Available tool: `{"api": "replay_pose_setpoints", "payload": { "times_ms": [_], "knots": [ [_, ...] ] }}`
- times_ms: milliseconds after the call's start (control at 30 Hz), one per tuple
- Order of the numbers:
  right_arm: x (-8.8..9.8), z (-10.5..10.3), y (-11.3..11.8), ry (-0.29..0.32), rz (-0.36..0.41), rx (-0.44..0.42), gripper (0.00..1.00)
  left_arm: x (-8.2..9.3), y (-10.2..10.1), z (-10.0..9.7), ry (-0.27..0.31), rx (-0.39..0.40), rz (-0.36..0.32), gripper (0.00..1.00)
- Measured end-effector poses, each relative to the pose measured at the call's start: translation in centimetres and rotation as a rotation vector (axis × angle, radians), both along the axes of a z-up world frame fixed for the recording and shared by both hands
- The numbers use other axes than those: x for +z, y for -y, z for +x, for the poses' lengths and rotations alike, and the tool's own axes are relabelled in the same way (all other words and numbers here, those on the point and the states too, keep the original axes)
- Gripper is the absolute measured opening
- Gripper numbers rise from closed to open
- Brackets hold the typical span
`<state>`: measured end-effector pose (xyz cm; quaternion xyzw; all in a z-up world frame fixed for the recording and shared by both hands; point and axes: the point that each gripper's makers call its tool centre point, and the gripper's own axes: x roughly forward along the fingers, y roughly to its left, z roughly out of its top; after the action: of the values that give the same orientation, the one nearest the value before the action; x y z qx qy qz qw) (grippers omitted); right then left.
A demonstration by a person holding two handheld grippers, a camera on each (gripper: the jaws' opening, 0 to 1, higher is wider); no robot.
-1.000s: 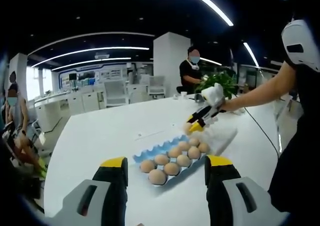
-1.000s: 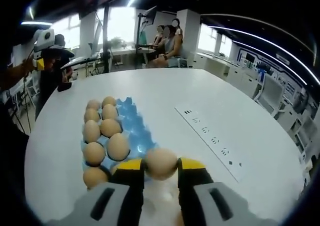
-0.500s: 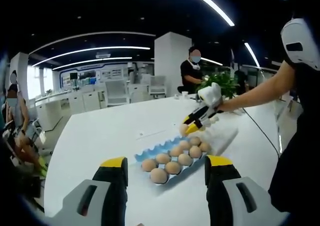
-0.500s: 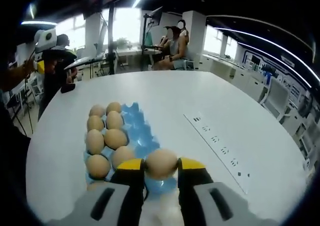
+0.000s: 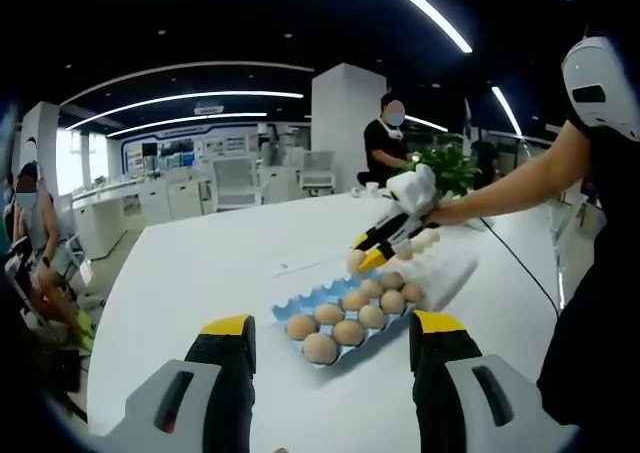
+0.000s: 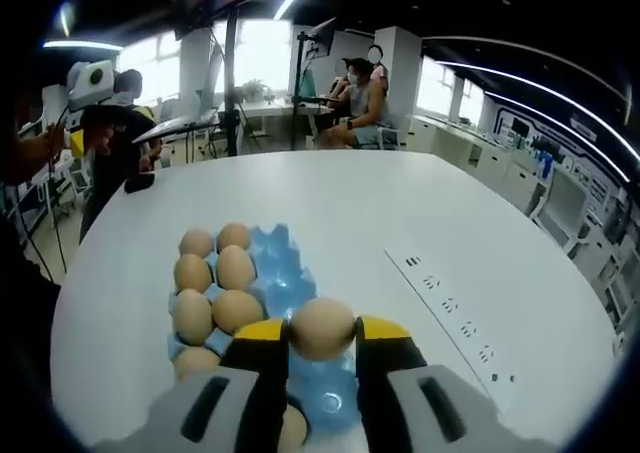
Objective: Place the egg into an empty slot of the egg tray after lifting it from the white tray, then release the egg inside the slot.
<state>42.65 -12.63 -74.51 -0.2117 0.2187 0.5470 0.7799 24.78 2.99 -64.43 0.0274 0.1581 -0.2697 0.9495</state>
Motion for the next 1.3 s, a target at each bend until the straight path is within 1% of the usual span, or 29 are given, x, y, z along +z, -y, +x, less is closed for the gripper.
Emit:
{"api": "replay_pose_setpoints", "payload": {
  "times_ms": [400, 700, 767, 833, 1000, 1300],
  "knots": [
    [0.2, -0.4, -2.8, 0.005, 0.016, 0.033, 0.26, -0.3, -0.3, 0.0, -0.003, 0.001, -0.004, 0.62],
    [0.3, -0.6, -5.0, -0.007, 0.045, 0.041, 0.26, -0.3, -0.6, -0.1, -0.002, 0.005, -0.004, 0.62],
    [0.3, -0.5, -5.5, 0.004, 0.043, 0.044, 0.26, -0.3, -0.6, -0.1, -0.003, 0.006, -0.006, 0.62],
    [0.2, -0.5, -5.9, -0.006, 0.050, 0.046, 0.26, -0.3, -0.6, -0.2, -0.003, 0.004, -0.003, 0.62],
    [0.2, -0.8, -7.3, -0.006, 0.060, 0.061, 0.26, -0.2, -0.7, -0.2, -0.002, 0.005, -0.003, 0.62],
    [0.2, -0.8, -8.5, -0.014, 0.066, 0.072, 0.26, -0.4, -1.1, -0.3, -0.007, 0.010, -0.001, 0.62]
  ]
}}
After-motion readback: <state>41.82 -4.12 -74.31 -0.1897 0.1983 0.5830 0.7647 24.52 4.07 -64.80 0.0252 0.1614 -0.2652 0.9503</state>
